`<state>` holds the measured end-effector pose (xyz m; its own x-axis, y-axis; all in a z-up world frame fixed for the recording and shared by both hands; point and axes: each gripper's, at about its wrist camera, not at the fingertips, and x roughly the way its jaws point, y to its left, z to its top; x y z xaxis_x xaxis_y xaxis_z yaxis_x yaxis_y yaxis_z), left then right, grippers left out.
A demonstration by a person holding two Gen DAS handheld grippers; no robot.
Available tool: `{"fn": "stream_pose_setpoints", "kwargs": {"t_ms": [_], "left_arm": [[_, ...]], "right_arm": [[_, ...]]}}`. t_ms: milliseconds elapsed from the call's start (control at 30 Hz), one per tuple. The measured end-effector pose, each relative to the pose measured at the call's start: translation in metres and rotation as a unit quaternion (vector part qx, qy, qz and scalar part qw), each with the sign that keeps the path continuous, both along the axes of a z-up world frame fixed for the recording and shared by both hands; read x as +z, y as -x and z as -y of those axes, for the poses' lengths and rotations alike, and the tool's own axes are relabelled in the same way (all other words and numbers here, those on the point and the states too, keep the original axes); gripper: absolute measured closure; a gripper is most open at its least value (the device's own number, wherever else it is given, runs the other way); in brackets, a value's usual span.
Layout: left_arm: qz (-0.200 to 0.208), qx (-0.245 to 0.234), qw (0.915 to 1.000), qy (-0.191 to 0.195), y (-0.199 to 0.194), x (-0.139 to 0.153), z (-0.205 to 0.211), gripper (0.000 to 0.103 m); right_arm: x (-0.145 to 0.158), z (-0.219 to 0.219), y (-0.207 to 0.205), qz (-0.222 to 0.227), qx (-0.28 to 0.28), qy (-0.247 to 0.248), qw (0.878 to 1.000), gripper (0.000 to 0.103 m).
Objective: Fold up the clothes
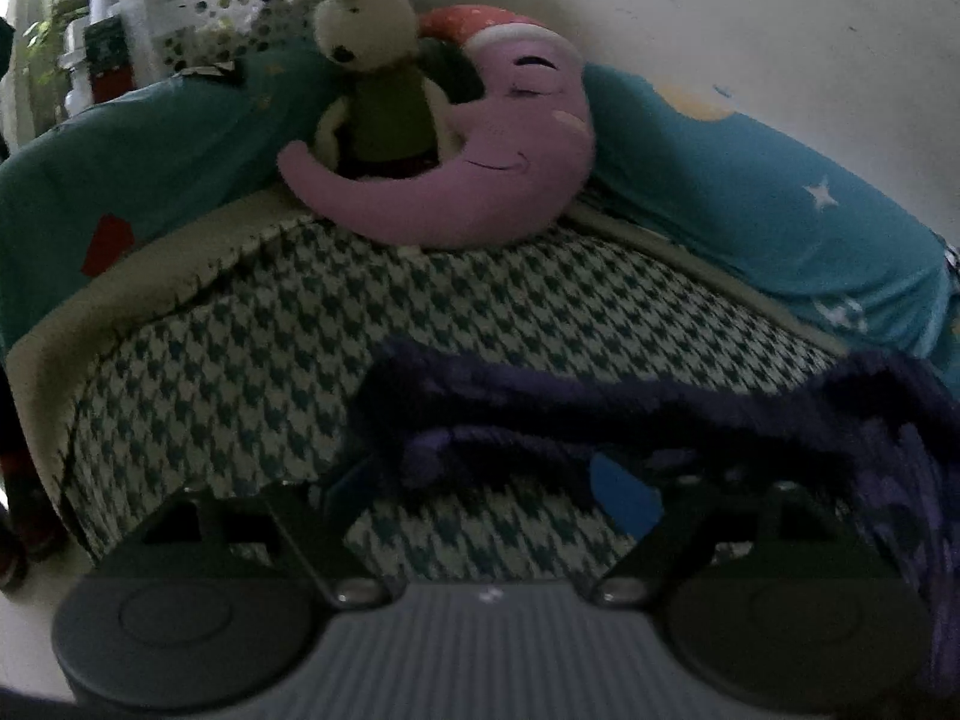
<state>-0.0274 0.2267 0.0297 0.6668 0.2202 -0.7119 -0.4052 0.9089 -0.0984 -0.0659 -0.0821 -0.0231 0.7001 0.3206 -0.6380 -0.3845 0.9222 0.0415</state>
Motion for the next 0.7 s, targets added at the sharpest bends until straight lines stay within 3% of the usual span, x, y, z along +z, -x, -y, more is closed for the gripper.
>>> {"fn": "stream_pose_setpoints", "kwargs": {"t_ms": [200,700], "left_arm": [[-0.011,-0.028,0.9996,-0.004,0.019,-0.013,0.028,0.013],[-0.039,-0.058,0.9975,0.007,0.05,-0.038,0.069,0.006]], "right_arm": [[0.001,0.002,0.004,0.001,-0.002,-0.001,1.0,0.052],[0.003,0.01,0.008,0.002,-0.014,0.002,1.0,0.052]]}}
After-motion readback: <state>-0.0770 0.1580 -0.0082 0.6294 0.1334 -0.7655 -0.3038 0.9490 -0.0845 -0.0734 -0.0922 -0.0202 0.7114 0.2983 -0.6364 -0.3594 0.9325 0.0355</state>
